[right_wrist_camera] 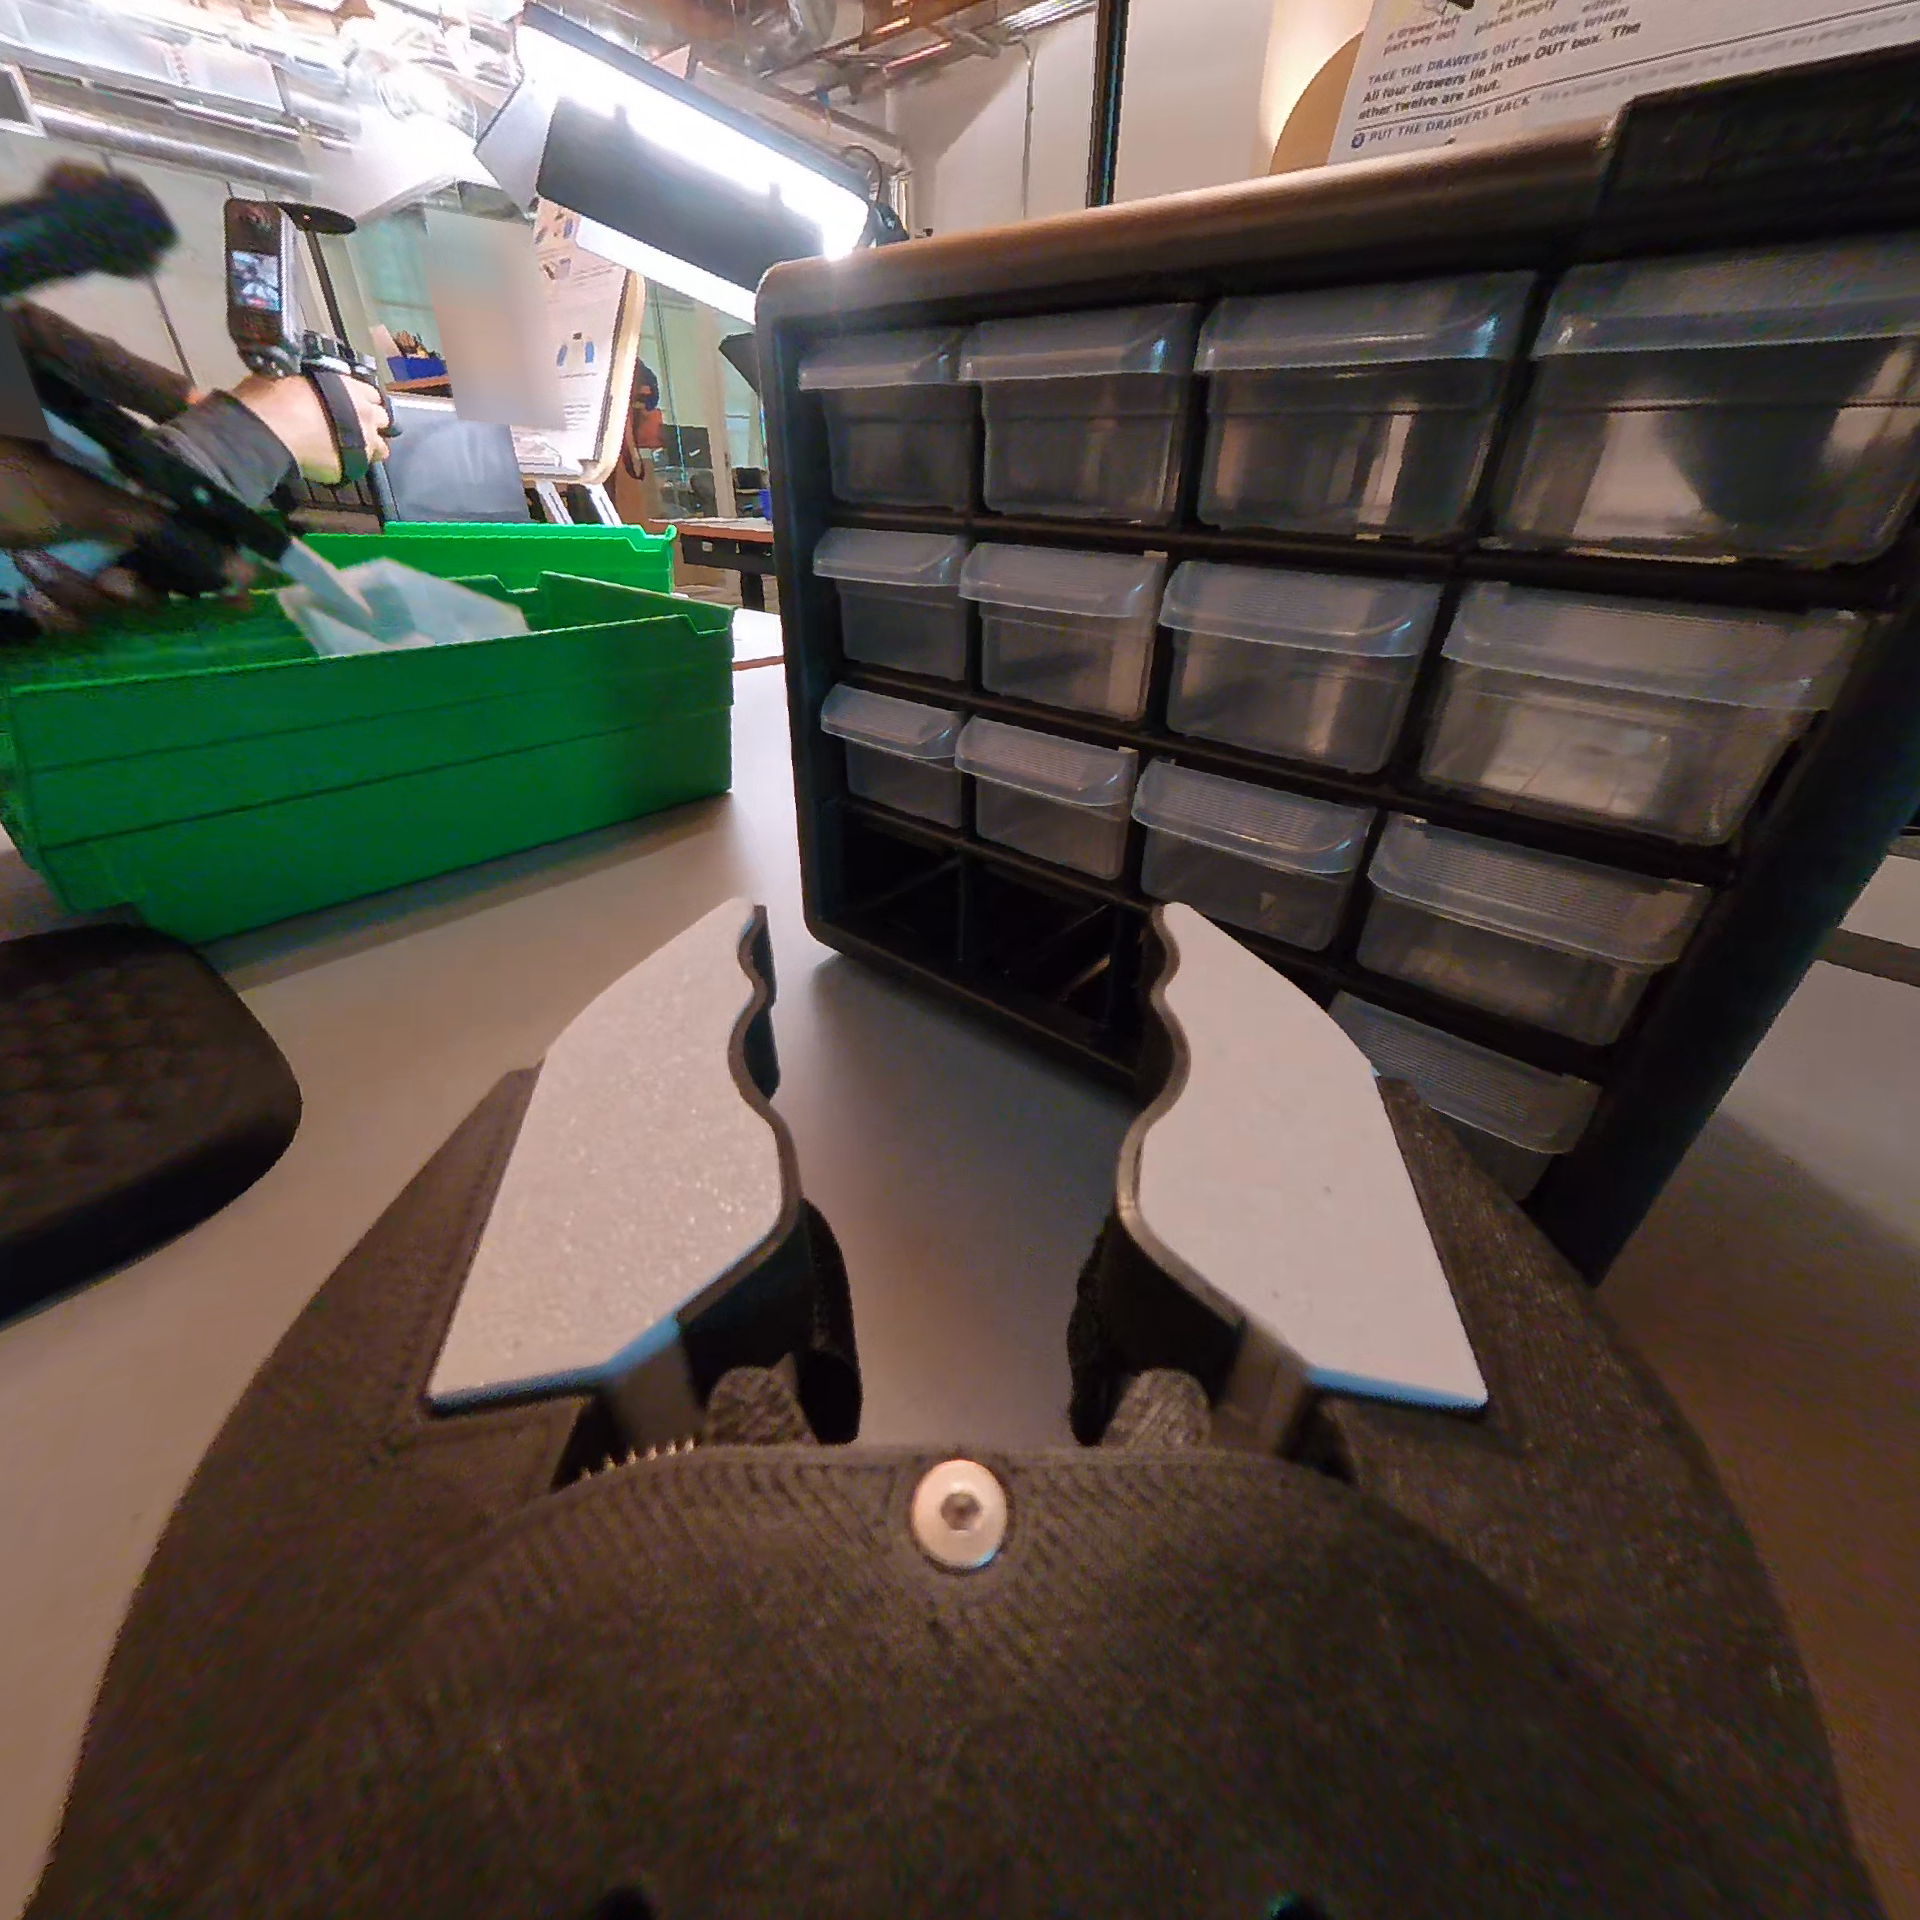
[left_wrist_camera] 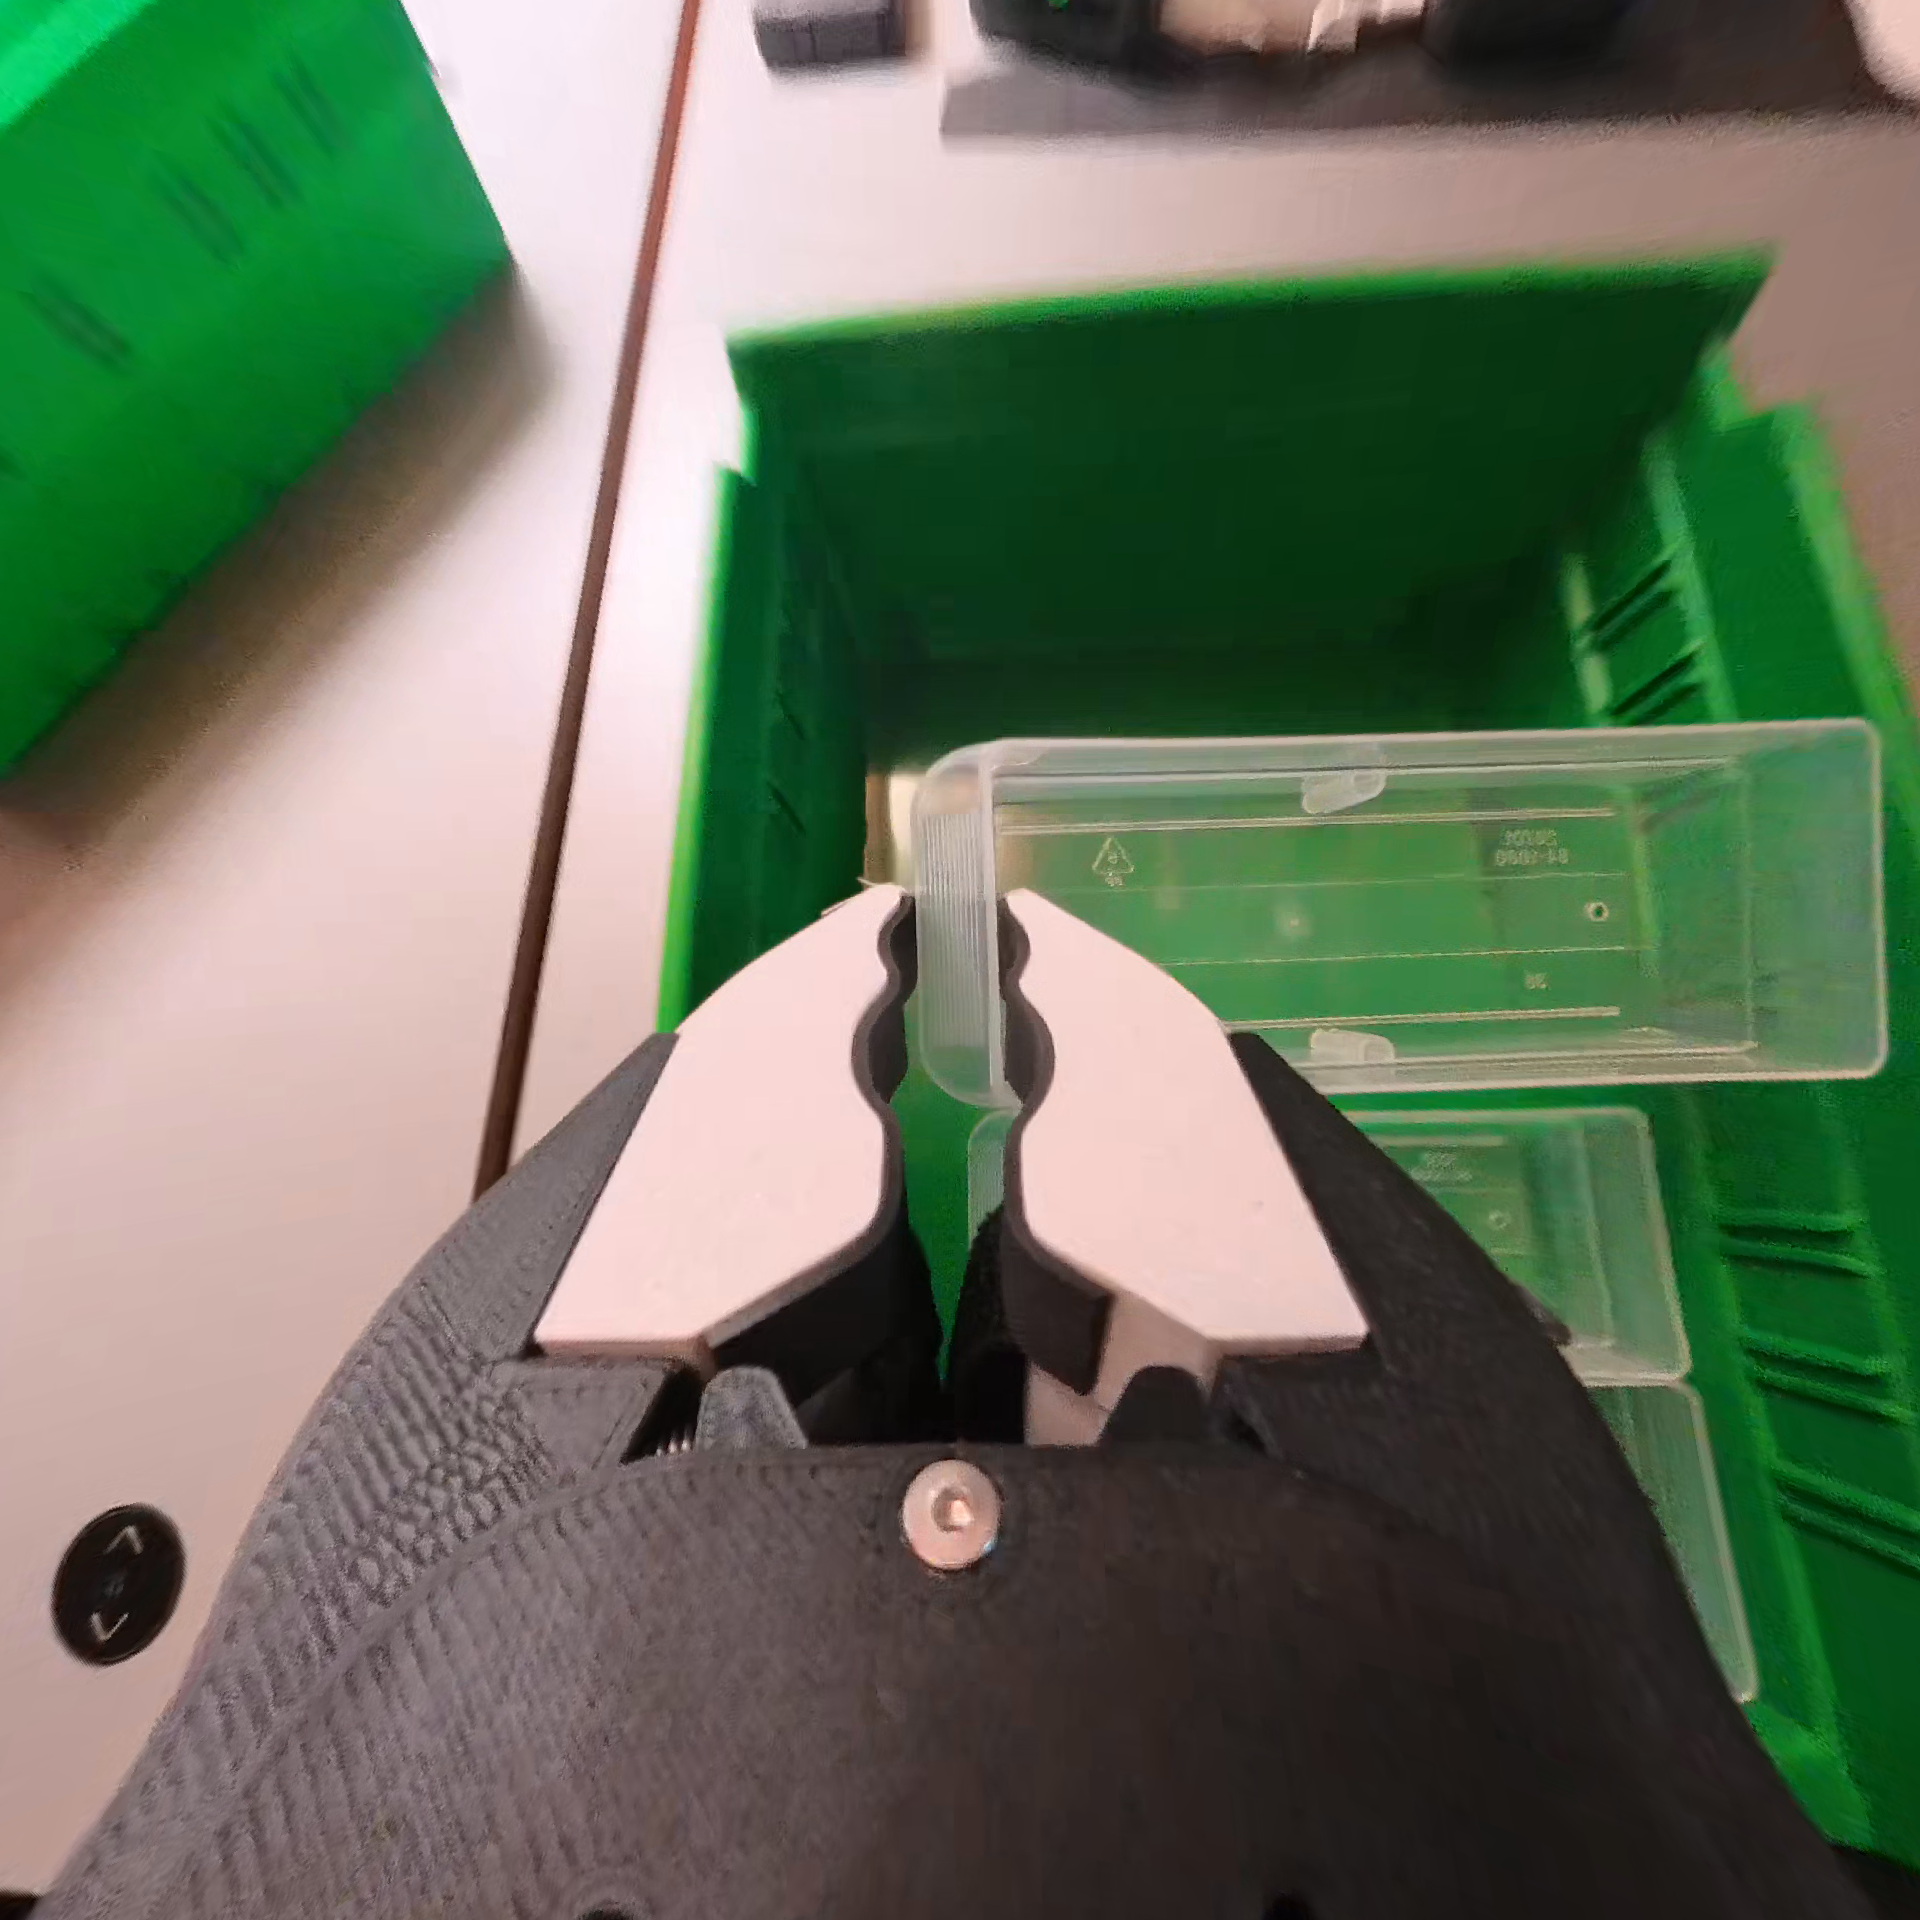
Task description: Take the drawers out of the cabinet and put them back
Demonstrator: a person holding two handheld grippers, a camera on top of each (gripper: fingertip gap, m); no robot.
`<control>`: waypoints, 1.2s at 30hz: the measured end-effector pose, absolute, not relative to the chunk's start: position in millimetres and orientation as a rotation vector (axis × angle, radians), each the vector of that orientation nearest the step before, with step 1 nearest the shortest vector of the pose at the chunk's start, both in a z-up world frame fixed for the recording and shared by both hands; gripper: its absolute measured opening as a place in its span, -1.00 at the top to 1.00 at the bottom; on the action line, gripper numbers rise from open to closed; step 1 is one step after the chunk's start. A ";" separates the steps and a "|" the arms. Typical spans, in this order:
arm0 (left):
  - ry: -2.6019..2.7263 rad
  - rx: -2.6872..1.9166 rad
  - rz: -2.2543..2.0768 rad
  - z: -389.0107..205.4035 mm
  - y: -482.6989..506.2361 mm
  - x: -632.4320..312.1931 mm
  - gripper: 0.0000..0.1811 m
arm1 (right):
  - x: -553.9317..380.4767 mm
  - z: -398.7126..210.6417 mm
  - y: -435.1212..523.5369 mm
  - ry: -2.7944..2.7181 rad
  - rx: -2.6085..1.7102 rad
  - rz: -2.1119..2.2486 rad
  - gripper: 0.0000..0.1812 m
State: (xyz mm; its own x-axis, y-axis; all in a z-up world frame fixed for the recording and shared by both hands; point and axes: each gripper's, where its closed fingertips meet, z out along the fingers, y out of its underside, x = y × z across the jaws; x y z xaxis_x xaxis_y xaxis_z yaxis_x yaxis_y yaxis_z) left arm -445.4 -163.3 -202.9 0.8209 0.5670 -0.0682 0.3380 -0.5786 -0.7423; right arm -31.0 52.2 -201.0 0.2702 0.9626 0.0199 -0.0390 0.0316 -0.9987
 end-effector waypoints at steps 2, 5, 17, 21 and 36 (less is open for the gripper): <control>-0.644 -2.105 0.382 -175.9 -160.8 -439.0 0.85 | -31.4 -201.1 50.9 -0.997 -1.269 1.005 0.24; -0.564 -1.887 0.256 -137.0 -146.7 -408.4 0.85 | -33.2 -200.8 45.8 -1.030 -1.239 0.993 0.21; -0.021 -1.615 -0.500 -121.1 -52.3 -142.9 0.85 | -32.3 -173.9 -10.7 -1.184 -0.831 0.998 -0.02; 0.060 -1.654 -0.684 -142.4 -32.9 -74.1 0.85 | -19.4 -154.6 -38.9 -1.179 -0.615 1.028 -0.08; 0.096 -1.689 -1.001 -172.6 -23.4 -2.1 0.85 | 1.2 -136.2 -59.8 -1.128 -0.429 1.067 0.17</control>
State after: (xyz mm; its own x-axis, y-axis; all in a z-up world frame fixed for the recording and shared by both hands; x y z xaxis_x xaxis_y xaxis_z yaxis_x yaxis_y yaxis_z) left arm -2.1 -23.4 -172.6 0.6379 -0.5281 0.5605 0.4115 -0.3814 -0.8278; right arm 1.2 -59.8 -136.2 0.0338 0.8558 0.5161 -0.4676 0.4700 -0.7487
